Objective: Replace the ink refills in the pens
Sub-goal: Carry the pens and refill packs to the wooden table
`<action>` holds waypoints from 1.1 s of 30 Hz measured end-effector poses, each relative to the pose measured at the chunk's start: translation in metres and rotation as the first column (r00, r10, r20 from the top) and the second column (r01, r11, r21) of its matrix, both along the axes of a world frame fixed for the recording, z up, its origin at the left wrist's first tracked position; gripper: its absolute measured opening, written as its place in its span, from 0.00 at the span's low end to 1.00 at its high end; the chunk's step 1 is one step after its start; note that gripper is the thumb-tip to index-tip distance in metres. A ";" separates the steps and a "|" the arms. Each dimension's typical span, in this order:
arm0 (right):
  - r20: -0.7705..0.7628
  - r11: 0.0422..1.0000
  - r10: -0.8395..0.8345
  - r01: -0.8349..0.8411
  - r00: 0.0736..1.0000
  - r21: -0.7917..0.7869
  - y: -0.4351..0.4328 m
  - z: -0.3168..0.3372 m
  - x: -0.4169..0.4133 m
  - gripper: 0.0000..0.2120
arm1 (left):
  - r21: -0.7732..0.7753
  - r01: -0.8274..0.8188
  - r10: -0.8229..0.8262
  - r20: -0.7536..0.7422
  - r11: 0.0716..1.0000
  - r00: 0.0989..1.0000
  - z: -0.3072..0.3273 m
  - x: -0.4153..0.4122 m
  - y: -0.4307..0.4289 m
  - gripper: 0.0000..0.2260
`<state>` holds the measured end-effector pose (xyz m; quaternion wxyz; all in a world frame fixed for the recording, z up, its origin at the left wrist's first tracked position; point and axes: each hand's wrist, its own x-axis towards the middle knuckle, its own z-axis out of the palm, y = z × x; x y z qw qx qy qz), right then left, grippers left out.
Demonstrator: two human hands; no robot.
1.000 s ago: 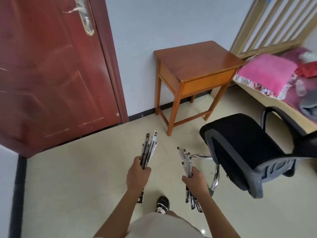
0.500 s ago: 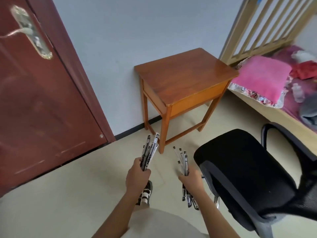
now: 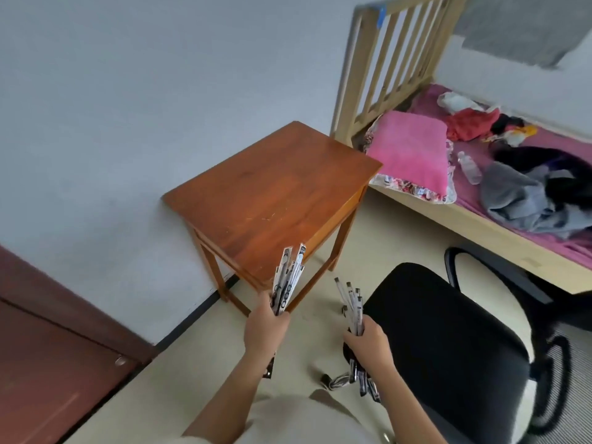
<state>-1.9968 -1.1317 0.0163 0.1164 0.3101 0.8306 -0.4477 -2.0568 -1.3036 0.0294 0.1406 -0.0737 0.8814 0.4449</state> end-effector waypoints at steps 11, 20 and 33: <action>-0.035 0.998 0.041 -0.042 0.999 -0.043 0.046 -0.005 -0.141 0.04 | -0.037 -0.031 0.030 -0.018 0.999 0.999 -0.004 -0.129 0.031 0.10; -0.133 0.938 0.347 -0.345 0.929 0.038 0.084 0.024 -0.327 0.07 | 0.045 -0.306 0.305 0.010 0.951 0.952 0.001 -0.228 0.068 0.12; -0.006 0.822 0.568 -0.567 0.823 0.050 0.067 0.002 -0.353 0.04 | 0.040 -0.519 0.516 0.062 0.854 0.854 -0.004 -0.243 0.056 0.13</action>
